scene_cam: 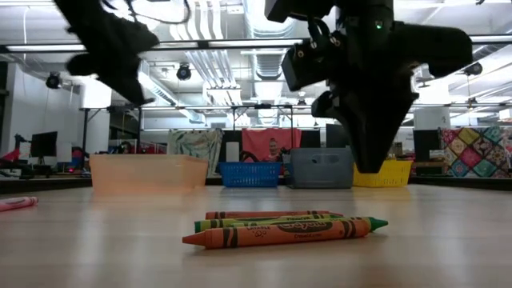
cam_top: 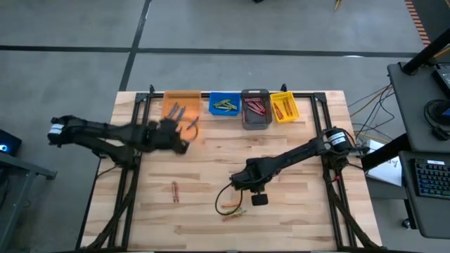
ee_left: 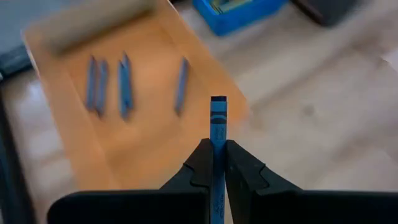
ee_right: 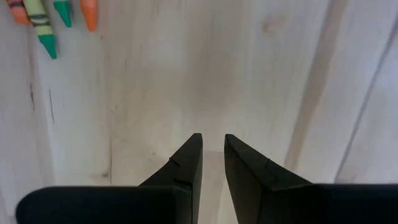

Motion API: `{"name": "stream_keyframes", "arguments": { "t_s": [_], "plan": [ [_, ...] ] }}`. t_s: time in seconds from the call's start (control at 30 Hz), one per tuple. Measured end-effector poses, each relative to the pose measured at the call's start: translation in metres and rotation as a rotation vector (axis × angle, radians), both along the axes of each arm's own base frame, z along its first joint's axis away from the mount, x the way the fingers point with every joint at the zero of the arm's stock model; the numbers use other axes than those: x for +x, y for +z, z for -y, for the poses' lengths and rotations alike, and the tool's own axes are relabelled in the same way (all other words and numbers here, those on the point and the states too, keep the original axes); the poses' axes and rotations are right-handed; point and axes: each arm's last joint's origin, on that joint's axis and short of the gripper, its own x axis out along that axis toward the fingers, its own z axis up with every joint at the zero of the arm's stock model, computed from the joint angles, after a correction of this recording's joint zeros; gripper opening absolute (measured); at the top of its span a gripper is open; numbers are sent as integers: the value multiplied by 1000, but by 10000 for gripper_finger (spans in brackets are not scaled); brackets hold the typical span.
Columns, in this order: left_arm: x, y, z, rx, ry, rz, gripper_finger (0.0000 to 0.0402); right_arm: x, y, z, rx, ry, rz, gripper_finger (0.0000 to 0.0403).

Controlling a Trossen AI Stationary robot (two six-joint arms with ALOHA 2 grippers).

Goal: Sort crayons
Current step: Put the blue crayon into the orange bin, then put the orange crayon into the yellow bin

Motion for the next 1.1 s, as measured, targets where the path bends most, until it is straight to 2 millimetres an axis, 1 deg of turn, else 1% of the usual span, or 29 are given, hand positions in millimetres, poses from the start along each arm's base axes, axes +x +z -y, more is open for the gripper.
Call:
{"name": "stream_keyframes", "arguments": {
  "t_s": [0.13,0.23,0.37,0.5,0.63,0.8,0.97,1.1],
  "plan": [
    [7,5,-48,25,-4,-18,0,-1,10,6,0,-1,23,57],
    [12,2,-84,18,-12,-11,0,-3,18,9,-21,-7,45,57],
    [13,-12,-129,-23,8,-21,0,-6,30,13,-51,-8,88,57],
    [9,-32,-163,-100,47,-59,2,-8,39,16,-65,-18,124,57],
    [8,-53,-180,-140,82,-131,15,-8,44,18,-78,-25,151,57],
    [14,-67,-188,-144,72,-160,34,-6,45,19,-74,-31,174,57],
    [17,-71,-190,-135,67,-155,53,-4,46,20,-70,-36,199,57],
    [18,-65,-186,-119,47,-148,63,0,47,19,-61,-38,241,57]
  ]
}}
